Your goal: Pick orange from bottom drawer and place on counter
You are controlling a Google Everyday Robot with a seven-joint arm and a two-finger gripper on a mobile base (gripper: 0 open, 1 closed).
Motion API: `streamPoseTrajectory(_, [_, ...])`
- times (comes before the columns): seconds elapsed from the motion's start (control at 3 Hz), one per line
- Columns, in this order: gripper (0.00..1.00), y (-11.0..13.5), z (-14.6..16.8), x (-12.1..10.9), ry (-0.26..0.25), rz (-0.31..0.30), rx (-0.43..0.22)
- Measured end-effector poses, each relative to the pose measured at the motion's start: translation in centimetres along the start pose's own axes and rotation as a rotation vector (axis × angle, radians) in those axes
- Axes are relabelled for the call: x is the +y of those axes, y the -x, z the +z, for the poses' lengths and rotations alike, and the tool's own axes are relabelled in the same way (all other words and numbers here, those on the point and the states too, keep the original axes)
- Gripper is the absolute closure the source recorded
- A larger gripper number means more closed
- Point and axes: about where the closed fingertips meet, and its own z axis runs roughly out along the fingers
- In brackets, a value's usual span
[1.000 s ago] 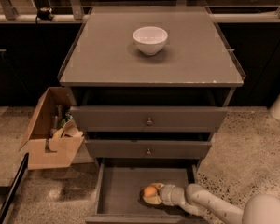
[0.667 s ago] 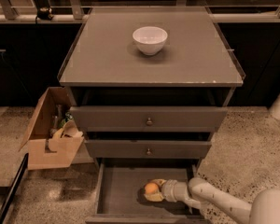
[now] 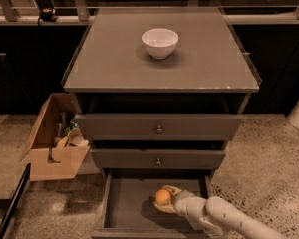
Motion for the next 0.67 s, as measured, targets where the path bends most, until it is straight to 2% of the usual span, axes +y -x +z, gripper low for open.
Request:
streamPoseTrajectory(0.33, [1.00,2.95,-1.98,0.01,-0.126,-0.028,-0.011])
streamPoseTrajectory(0.67, [1.00,2.62,-1.97,-0.31,-0.164,-0.024,0.005])
